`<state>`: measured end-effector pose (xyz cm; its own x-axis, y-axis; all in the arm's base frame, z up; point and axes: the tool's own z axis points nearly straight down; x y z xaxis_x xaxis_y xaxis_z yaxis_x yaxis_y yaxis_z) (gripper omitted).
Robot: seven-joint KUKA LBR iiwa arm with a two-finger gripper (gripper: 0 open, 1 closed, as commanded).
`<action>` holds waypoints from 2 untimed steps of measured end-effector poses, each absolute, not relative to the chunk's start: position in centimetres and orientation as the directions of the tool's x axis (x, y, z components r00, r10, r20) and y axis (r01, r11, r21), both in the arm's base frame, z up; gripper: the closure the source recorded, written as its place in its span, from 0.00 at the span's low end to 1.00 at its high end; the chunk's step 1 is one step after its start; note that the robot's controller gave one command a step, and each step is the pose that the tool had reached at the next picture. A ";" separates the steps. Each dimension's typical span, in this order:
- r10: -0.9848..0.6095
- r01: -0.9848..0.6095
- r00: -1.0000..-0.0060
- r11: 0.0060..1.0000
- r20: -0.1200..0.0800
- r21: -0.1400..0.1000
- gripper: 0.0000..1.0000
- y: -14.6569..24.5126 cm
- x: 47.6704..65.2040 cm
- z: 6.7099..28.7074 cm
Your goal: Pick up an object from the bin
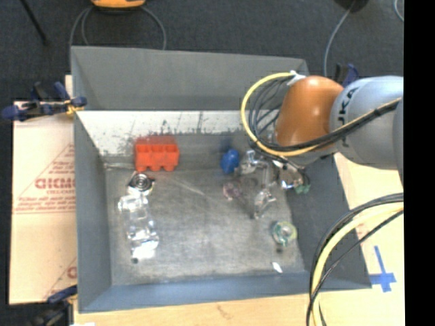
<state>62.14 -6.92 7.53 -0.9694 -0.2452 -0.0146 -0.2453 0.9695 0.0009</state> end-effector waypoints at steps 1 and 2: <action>-0.376 -0.376 -0.926 0.926 -0.012 -0.010 0.00 -4.8 62.0 7.6; -0.374 -0.374 -0.927 0.927 -0.017 -0.008 1.00 -4.6 62.1 7.8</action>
Offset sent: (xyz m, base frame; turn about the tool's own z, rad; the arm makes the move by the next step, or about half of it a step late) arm -0.0057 0.0254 -0.0053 -0.1435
